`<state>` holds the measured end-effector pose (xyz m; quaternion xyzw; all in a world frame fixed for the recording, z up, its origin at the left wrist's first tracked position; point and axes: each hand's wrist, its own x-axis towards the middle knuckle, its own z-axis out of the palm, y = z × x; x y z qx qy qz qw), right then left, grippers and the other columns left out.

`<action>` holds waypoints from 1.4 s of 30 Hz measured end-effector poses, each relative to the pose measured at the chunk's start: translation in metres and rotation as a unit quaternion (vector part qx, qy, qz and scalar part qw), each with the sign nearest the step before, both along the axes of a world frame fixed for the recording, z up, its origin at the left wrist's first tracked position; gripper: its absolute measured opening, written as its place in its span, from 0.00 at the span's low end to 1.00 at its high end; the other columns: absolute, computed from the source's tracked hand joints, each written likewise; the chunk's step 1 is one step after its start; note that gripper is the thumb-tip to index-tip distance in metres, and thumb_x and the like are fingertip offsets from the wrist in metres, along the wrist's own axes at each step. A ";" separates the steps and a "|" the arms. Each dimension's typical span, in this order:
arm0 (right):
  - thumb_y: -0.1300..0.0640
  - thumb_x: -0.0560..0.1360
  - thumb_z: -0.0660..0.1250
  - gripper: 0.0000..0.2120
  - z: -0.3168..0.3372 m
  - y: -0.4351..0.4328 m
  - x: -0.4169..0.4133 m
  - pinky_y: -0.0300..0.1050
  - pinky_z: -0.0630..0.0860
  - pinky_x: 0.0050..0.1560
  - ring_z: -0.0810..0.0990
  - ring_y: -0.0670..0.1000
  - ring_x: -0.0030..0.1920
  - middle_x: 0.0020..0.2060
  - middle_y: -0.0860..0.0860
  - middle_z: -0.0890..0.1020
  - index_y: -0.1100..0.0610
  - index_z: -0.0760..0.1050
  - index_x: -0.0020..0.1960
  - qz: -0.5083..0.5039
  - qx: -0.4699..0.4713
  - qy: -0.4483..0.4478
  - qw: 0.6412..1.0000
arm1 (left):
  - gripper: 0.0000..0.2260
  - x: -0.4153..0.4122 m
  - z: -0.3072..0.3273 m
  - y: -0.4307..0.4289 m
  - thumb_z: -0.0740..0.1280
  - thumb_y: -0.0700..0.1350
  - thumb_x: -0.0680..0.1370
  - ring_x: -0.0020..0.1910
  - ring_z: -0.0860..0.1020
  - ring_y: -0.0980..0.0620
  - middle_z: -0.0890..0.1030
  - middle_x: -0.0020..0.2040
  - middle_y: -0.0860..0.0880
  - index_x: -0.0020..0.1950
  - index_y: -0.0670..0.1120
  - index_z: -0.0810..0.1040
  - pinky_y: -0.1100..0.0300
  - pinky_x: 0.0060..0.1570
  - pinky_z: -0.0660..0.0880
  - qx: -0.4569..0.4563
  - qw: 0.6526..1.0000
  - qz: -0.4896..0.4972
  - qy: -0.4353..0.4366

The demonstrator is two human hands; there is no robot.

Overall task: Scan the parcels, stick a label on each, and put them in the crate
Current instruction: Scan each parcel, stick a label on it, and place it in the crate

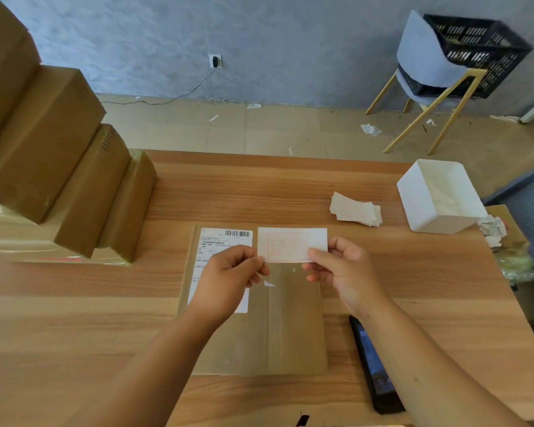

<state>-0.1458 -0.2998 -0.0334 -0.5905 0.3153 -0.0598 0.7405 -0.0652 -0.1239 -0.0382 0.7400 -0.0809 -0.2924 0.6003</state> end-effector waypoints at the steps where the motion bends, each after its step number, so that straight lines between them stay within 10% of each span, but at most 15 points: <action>1: 0.67 0.74 0.68 0.05 0.001 0.004 0.000 0.40 0.78 0.31 0.83 0.49 0.35 0.38 0.54 0.85 0.60 0.79 0.47 -0.001 0.003 -0.002 1.000 | 0.10 0.000 0.000 0.005 0.64 0.39 0.76 0.31 0.75 0.60 0.83 0.34 0.52 0.36 0.45 0.79 0.69 0.33 0.72 -0.005 1.000 0.002 0.008; 18: 0.67 0.74 0.67 0.06 0.021 0.043 -0.001 0.43 0.79 0.33 0.83 0.52 0.38 0.37 0.54 0.84 0.57 0.79 0.47 0.132 -0.089 -0.016 0.987 | 0.03 0.003 0.014 0.040 0.69 0.44 0.74 0.34 0.77 0.59 0.83 0.39 0.55 0.45 0.51 0.82 0.69 0.35 0.73 -0.030 0.997 -0.054 -0.039; 42: 0.61 0.71 0.73 0.07 0.041 0.044 0.012 0.38 0.74 0.37 0.78 0.47 0.37 0.35 0.47 0.83 0.50 0.79 0.40 0.163 -0.217 -0.017 0.962 | 0.09 0.003 0.022 0.041 0.66 0.39 0.73 0.30 0.76 0.56 0.82 0.33 0.49 0.34 0.48 0.81 0.65 0.33 0.73 -0.078 0.996 -0.041 -0.010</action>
